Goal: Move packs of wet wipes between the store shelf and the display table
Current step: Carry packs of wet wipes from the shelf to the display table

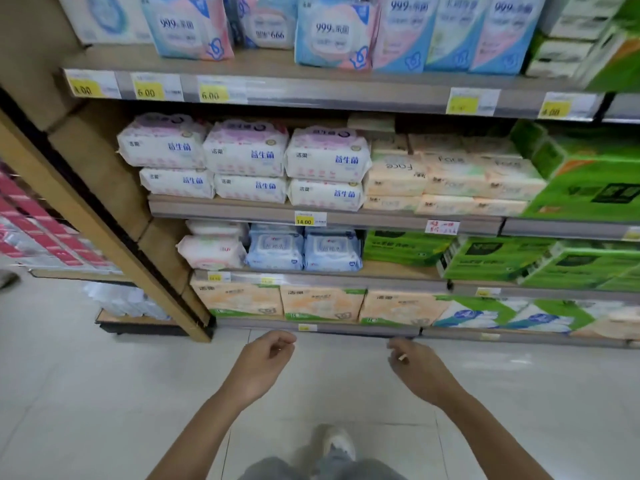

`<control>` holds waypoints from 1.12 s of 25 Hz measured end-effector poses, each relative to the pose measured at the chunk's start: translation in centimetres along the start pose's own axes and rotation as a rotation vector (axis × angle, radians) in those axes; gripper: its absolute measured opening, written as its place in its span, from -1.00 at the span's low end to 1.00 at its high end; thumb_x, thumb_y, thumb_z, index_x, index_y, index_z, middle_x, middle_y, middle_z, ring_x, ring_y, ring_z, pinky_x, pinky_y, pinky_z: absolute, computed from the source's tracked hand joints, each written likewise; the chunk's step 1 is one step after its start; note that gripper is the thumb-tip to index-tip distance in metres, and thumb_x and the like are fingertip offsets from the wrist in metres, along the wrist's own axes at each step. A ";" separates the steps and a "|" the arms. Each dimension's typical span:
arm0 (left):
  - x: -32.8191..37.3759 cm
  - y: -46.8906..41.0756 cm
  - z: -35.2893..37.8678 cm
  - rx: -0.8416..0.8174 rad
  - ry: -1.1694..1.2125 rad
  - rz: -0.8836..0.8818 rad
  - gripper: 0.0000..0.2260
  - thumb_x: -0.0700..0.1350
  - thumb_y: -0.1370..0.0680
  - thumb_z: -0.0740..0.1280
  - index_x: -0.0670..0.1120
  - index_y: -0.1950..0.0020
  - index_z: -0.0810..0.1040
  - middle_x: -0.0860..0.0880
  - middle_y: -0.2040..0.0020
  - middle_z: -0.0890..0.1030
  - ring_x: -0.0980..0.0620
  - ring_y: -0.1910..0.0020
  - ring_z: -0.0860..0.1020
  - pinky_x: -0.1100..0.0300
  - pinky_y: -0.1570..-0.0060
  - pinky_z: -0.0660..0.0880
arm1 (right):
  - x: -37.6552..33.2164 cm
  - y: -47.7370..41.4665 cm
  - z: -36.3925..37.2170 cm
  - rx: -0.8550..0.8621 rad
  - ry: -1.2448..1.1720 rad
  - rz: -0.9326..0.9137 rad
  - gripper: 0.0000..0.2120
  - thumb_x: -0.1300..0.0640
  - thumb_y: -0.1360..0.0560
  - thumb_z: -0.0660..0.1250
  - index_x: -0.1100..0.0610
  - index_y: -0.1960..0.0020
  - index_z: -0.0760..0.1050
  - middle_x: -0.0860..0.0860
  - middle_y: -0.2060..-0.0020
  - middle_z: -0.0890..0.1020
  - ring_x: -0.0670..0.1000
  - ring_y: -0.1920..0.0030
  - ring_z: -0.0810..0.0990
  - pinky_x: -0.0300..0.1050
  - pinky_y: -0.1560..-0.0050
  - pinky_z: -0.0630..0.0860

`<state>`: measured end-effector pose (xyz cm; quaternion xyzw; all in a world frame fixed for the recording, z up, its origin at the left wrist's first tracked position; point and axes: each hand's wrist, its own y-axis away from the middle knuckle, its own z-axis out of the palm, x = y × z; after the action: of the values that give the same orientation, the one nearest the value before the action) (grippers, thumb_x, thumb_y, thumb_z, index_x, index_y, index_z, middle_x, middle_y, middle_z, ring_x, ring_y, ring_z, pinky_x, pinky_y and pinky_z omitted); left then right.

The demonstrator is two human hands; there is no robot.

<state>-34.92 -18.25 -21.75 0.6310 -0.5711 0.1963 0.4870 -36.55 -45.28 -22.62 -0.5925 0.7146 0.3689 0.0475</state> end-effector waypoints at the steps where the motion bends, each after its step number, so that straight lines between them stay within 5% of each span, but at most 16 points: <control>1: 1.3 -1.3 -0.8 0.034 0.029 0.025 -0.81 -0.18 -0.57 0.29 0.14 0.05 0.52 0.09 0.03 0.61 0.13 0.01 0.55 0.58 0.14 0.37 | -2.1 -2.0 -2.3 0.041 0.029 -0.066 -0.81 0.16 -0.56 0.20 0.03 -0.15 0.45 -0.04 0.10 0.58 0.07 0.05 0.56 -0.19 0.13 0.39; 6: 9.7 -8.3 -7.1 0.205 0.119 0.264 -0.76 -0.26 -0.56 0.29 0.10 -0.02 0.51 0.12 0.00 0.60 0.24 0.07 0.55 0.52 0.13 0.43 | -12.3 -9.6 -12.4 0.350 -0.076 -0.369 -0.72 0.25 -0.55 0.25 0.18 -0.25 0.47 0.13 -0.04 0.61 0.10 -0.02 0.58 -0.06 -0.06 0.51; 9: 14.7 -12.6 -12.4 0.309 0.132 0.463 -0.78 -0.24 -0.57 0.28 0.06 -0.12 0.50 0.18 -0.03 0.57 0.31 0.05 0.53 0.43 0.06 0.46 | -17.7 -12.4 -16.7 0.639 -0.192 -0.521 -0.70 0.27 -0.53 0.27 0.17 -0.26 0.47 0.05 -0.08 0.60 0.01 0.01 0.58 -0.12 -0.06 0.52; 12: 19.9 -16.9 -17.6 0.476 0.100 0.669 -0.78 -0.21 -0.55 0.32 -0.05 -0.18 0.52 0.11 -0.03 0.58 0.31 0.03 0.52 0.47 0.01 0.43 | -23.0 -14.7 -21.0 0.947 -0.225 -0.652 -0.66 0.25 -0.49 0.28 0.22 -0.26 0.46 0.04 -0.05 0.55 0.01 0.01 0.56 -0.32 -0.02 0.44; 15: 24.8 -21.3 -20.8 0.504 0.009 0.816 -0.68 -0.15 -0.48 0.32 -0.06 -0.24 0.49 0.04 -0.13 0.53 0.24 -0.06 0.49 0.35 -0.12 0.42 | -26.8 -17.6 -24.9 1.142 -0.084 -0.649 -0.57 0.19 -0.46 0.31 0.25 -0.31 0.41 0.18 -0.15 0.49 0.12 -0.15 0.41 -0.27 -0.13 0.26; 18: 28.7 -25.0 -21.6 0.438 -0.075 0.774 -0.49 -0.03 -0.46 0.38 -0.06 -0.38 0.37 0.00 -0.32 0.45 0.09 -0.24 0.44 0.10 -0.29 0.38 | -28.5 -20.0 -27.0 1.192 0.109 -0.466 -0.36 -0.03 -0.41 0.35 0.22 -0.39 0.32 0.23 -0.25 0.39 0.23 -0.21 0.34 -0.04 -0.19 0.23; 21: 31.2 -26.8 -21.2 0.334 -0.164 0.710 -0.31 0.02 -0.44 0.45 -0.06 -0.48 0.20 0.03 -0.39 0.37 0.09 -0.35 0.35 0.25 -0.29 0.28 | -28.7 -21.2 -26.9 1.205 0.178 -0.361 -0.29 -0.18 -0.35 0.32 0.21 -0.37 0.33 0.22 -0.28 0.34 0.25 -0.22 0.33 0.11 -0.18 0.29; 24: 32.2 -27.6 -20.5 0.212 -0.099 0.677 -0.30 0.00 -0.39 0.50 0.01 -0.43 0.23 0.15 -0.20 0.45 0.15 -0.20 0.44 0.35 -0.03 0.34 | -28.2 -21.6 -26.8 1.264 0.112 -0.468 -0.35 -0.13 -0.31 0.42 0.25 -0.25 0.43 0.25 -0.22 0.38 0.22 -0.16 0.35 0.05 -0.17 0.27; 28: 32.1 -28.5 -20.2 0.101 0.028 0.664 -0.36 -0.08 -0.32 0.56 -0.03 -0.33 0.36 0.16 -0.15 0.52 0.22 -0.08 0.49 0.52 0.04 0.40 | -27.7 -21.4 -26.6 1.240 -0.006 -0.593 -0.38 -0.07 -0.29 0.47 0.27 -0.21 0.45 0.22 -0.19 0.43 0.08 -0.18 0.27 -0.17 -0.23 0.21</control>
<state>5.94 -21.88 2.00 0.4310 -0.7282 0.3809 0.3727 0.22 -38.88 0.49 -0.6256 0.6011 -0.1351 0.4787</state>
